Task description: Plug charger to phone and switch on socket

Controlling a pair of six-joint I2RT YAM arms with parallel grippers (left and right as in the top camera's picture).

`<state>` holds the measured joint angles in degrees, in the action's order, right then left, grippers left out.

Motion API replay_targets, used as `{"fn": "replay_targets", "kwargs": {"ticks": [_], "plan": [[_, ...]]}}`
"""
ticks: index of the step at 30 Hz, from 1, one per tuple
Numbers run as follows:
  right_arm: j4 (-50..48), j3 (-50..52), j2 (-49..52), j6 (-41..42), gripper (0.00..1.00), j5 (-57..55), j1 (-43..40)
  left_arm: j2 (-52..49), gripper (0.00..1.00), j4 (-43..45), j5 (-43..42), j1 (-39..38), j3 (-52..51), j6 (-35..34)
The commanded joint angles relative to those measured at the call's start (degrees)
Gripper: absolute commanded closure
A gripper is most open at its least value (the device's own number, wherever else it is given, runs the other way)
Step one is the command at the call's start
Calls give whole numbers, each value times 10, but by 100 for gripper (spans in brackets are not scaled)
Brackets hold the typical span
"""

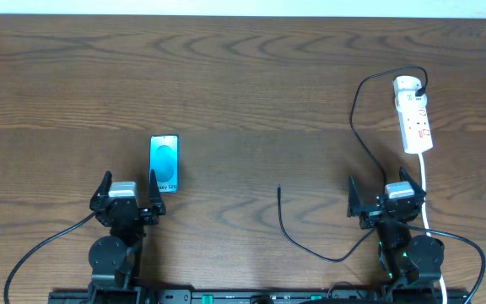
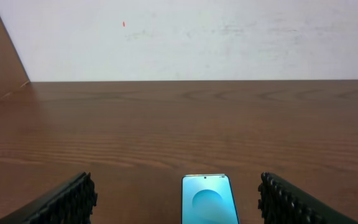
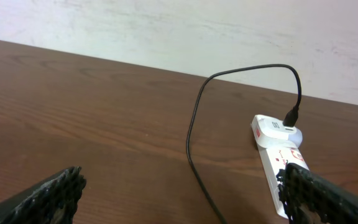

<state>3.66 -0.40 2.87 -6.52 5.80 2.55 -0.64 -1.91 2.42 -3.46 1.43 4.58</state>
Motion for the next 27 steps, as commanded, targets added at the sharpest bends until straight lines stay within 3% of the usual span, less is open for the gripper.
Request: {"fn": "replay_targets", "kwargs": {"ticks": [1, 20, 27], "plan": [[2, 1, 0, 3, 1, 2, 2, 3, 17, -21, 1, 3, -12, 7], [2, 1, 0, 3, 1, 2, 2, -1, 17, -24, -3, 3, 5, -38], [2, 1, 0, 2, 1, 2, 2, -71, 17, -24, -3, 3, 63, -47]]}}
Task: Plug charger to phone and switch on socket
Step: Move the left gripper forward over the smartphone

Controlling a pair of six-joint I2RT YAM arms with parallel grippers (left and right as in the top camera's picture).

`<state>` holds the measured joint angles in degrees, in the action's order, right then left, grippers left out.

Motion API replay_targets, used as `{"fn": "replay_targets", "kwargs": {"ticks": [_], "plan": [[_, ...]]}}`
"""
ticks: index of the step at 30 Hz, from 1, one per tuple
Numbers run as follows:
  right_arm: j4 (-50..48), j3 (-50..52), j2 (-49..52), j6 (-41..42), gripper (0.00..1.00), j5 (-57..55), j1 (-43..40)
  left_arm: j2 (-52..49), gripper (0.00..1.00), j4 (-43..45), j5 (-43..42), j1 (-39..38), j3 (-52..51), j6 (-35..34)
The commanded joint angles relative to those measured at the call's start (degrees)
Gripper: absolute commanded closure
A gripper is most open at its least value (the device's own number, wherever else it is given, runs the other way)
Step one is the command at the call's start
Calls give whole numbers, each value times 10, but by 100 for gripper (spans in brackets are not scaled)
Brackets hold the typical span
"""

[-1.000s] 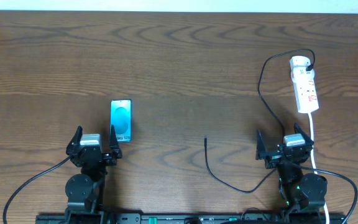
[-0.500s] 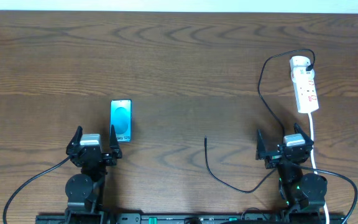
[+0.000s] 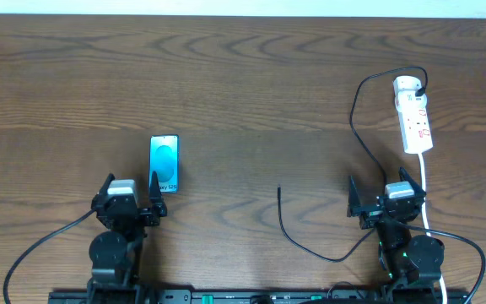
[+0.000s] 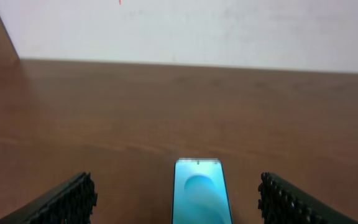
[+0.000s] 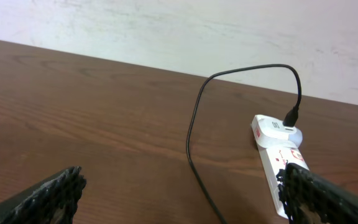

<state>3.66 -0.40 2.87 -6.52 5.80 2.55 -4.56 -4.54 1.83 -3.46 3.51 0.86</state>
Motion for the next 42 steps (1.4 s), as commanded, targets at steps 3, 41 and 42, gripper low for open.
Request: {"fn": "replay_targets", "kwargs": {"ticks": [3, 41, 42], "plan": [[2, 1, 0, 2, 1, 2, 2, -94, 17, 2, 3, 3, 89, -9], [2, 1, 0, 3, 1, 2, 2, -845, 16, -484, -102, 3, 756, -52], [2, 1, 0, 2, 1, 2, 2, -850, 16, -484, -102, 3, 756, -52]]}}
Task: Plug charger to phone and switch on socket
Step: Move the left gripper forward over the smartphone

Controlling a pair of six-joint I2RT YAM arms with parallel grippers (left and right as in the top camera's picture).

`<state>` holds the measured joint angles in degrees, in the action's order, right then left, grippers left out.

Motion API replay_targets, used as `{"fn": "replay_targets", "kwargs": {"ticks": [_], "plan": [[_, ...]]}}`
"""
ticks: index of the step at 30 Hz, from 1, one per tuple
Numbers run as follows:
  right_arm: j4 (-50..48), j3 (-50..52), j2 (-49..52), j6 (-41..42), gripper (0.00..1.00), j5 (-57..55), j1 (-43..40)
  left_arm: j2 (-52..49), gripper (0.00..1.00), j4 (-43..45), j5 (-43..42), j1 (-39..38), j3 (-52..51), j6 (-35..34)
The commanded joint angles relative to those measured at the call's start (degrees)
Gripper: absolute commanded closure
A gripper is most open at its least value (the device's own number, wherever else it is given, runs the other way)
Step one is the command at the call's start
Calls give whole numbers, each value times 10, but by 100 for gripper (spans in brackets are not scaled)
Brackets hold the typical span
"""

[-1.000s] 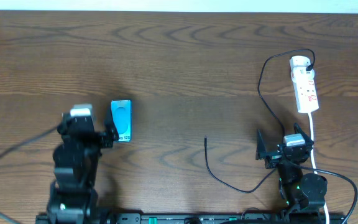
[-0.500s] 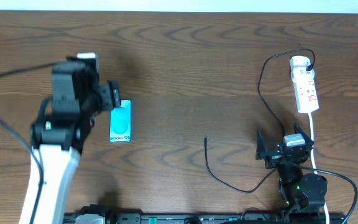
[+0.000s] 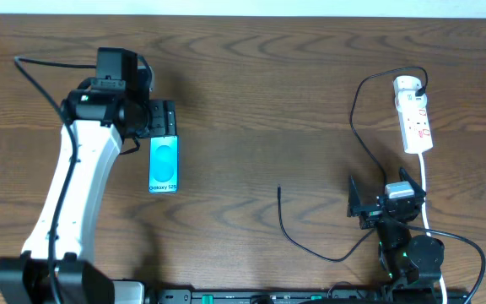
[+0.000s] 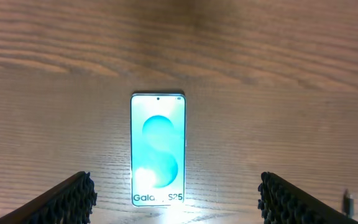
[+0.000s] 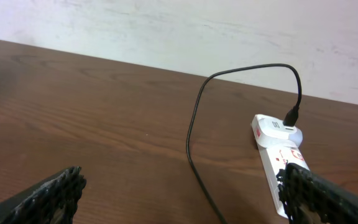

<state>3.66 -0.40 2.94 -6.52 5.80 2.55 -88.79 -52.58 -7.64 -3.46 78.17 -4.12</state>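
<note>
The phone [image 3: 164, 163] lies flat on the table with its teal screen lit and facing up; it also shows in the left wrist view [image 4: 158, 149]. My left gripper [image 3: 163, 120] hangs open above the phone's far end, looking down on it, with nothing between its fingers [image 4: 61, 202]. The black charger cable [image 3: 354, 110] runs from a white adapter in the power strip [image 3: 415, 118] down to its loose plug end [image 3: 279, 190] in mid-table. My right gripper [image 3: 384, 196] rests open near the front edge, facing the cable [image 5: 194, 137] and strip [image 5: 277, 163].
The strip's white cord [image 3: 426, 190] passes close beside my right arm to the front edge. The black cable loops on the table just left of my right gripper. A wall stands behind the table's far edge.
My left arm has gone from its rest spot at the front edge out over the phone, with its camera now looking straight down on the screen. Right arm, phone and cable have not moved.
Both grippers first rested open at the front edge, the phone just ahead of the left one. Then the left gripper had shifted slightly at that spot. Now it hangs open above the phone's far end, and the right gripper stays where it was.
</note>
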Motion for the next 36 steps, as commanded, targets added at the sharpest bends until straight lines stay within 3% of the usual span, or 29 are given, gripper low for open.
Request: {"fn": "replay_targets", "kwargs": {"ticks": [1, 22, 36], "plan": [[2, 1, -1, 3, 1, 2, 2, -12, 16, -3, -7, 3, 9, -3], [2, 1, -1, 3, 1, 2, 2, -38, 16, 11, -7, 3, -39, 0], [2, 1, -1, 2, 1, 2, 2, -140, 17, 39, -3, 3, -56, 0]]}}
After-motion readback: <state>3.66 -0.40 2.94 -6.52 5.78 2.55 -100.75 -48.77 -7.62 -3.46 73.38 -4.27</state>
